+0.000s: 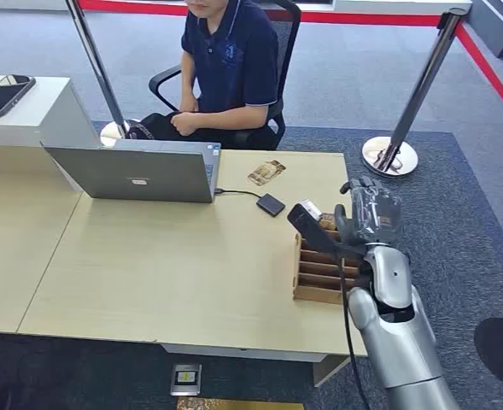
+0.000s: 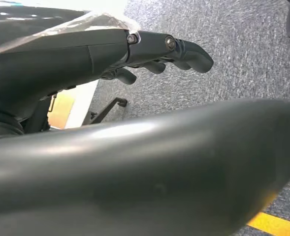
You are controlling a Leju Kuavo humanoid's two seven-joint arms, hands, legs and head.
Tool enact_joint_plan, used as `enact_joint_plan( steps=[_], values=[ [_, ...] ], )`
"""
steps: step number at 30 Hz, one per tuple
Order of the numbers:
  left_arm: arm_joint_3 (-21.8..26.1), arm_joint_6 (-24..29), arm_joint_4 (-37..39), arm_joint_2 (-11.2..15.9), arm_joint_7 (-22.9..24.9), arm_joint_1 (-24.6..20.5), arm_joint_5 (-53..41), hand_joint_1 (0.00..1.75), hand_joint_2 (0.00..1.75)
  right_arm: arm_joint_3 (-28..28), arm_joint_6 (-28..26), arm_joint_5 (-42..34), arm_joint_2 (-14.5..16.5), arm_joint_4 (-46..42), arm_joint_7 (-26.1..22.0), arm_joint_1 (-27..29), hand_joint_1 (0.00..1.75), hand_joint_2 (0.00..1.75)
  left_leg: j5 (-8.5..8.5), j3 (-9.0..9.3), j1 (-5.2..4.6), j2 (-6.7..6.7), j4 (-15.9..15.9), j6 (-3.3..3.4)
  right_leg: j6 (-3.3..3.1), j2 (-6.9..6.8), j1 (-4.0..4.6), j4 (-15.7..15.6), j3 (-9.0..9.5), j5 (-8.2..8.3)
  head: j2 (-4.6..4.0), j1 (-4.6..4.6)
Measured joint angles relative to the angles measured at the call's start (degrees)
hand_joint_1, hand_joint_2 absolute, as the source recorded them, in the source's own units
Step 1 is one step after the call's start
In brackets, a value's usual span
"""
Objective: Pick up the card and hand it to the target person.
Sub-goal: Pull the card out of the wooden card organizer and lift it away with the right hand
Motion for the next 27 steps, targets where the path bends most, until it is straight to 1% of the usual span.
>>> enact_joint_plan(
  steps=[2,6,8,11,17,22,23,24,27],
  values=[
    [0.0,0.0,0.0,0.0,0.0,0.0,0.1,0.00,0.00,0.0,0.1,0.0,0.0,0.3,0.0,-0.2,1.03,1.75,0.00,-0.02,0.00,0.00,0.0,0.00,0.00,0.00,0.00,0.0,-0.01,0.00,0.00,0.00],
    [0.0,0.0,0.1,0.0,0.0,0.0,0.3,0.00,0.00,0.4,0.3,-0.5,0.0,2.0,0.0,-1.5,1.25,1.75,0.02,-0.05,0.00,0.00,0.0,0.01,-0.02,0.00,0.00,0.0,-0.05,0.02,0.00,0.01],
    [0.0,0.0,0.2,0.1,0.0,0.0,0.5,0.00,0.00,0.6,0.3,-0.7,0.0,2.8,0.0,-2.1,1.32,1.75,0.03,-0.06,0.00,0.00,0.0,0.01,-0.01,0.00,0.00,0.0,-0.06,0.04,0.00,0.01],
    [0.0,0.0,0.3,0.1,0.0,0.0,0.7,0.00,0.00,1.0,0.3,-1.0,0.0,3.9,0.0,-2.8,1.34,1.75,0.07,-0.09,0.00,0.00,0.0,-0.03,-0.02,0.00,0.00,0.0,-0.10,0.06,0.00,0.01],
    [0.0,0.0,0.4,0.1,-0.1,0.0,1.0,0.00,0.00,1.6,0.3,-1.1,0.1,5.4,0.0,-3.6,1.29,1.75,0.09,-0.14,0.00,0.00,0.0,-0.04,0.00,0.00,0.00,0.0,-0.14,0.09,0.00,0.01],
    [0.0,0.0,0.4,0.2,-0.3,0.0,1.0,0.00,0.00,1.9,0.3,-1.2,0.1,6.1,0.0,-3.8,1.30,1.75,0.11,-0.16,0.00,0.00,0.0,-0.04,0.00,0.00,0.00,0.0,-0.15,0.09,0.00,0.01],
    [0.0,0.0,0.4,0.2,-0.4,0.0,1.0,0.00,0.00,1.9,0.3,-1.2,0.1,6.2,0.0,-3.8,1.29,1.75,0.11,-0.16,0.00,0.00,0.0,-0.04,0.00,0.00,0.00,0.0,-0.16,0.09,0.00,0.01],
    [0.0,0.0,0.4,0.2,-0.4,0.0,1.0,0.00,0.00,2.0,0.3,-1.2,0.1,6.2,0.0,-3.8,1.23,1.75,0.11,-0.17,0.00,0.00,0.0,-0.04,0.00,0.00,0.00,0.0,-0.17,0.10,0.00,0.01],
    [0.0,0.0,0.4,0.2,-0.5,0.0,1.0,0.00,0.00,2.2,0.3,-1.2,0.1,6.2,0.2,-3.8,0.80,1.75,0.12,-0.17,0.00,0.00,0.0,-0.04,0.00,0.00,0.00,0.0,-0.18,0.10,0.00,0.01]
  ],
)
